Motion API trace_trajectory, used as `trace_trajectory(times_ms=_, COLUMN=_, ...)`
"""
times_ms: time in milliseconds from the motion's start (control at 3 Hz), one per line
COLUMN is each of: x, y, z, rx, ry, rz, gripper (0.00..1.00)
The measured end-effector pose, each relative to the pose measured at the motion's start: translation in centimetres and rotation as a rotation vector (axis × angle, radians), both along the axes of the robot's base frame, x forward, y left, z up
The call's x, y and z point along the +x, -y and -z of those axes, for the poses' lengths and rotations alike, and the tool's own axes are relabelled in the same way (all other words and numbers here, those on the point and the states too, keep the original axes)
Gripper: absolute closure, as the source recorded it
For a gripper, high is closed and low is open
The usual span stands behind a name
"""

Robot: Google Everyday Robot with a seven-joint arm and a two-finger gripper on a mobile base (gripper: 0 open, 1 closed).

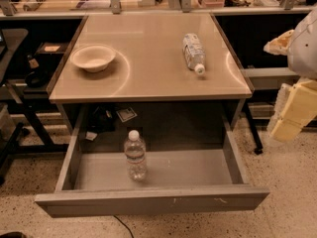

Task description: Pick water bottle from top drawer and place on counter

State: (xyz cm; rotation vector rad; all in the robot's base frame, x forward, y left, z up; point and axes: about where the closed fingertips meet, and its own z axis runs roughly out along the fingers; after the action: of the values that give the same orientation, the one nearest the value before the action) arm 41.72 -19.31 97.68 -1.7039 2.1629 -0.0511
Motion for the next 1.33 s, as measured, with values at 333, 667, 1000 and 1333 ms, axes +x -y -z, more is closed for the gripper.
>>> trace_trajectory(times_ms=333, x=0.0, y=0.0, z=0.0, rx=0.000, ry=0.000, rz=0.000, gripper=0.00)
trace_trajectory(times_ms=667, x=-0.1, y=-1.1, z=1.1, rx=0.046, ry=0.010, rz=-0.015, gripper=0.00)
trace_trajectory(times_ms=1000, x=0.1, y=-3.5, z=2.6, rx=0.120, ry=0.005, rz=-0.043, gripper=0.00)
trace_trajectory(times_ms=1333, x=-0.1, y=-6.3, z=4.0, rx=0.190, ry=-0.017, rz=-0.069, gripper=0.00)
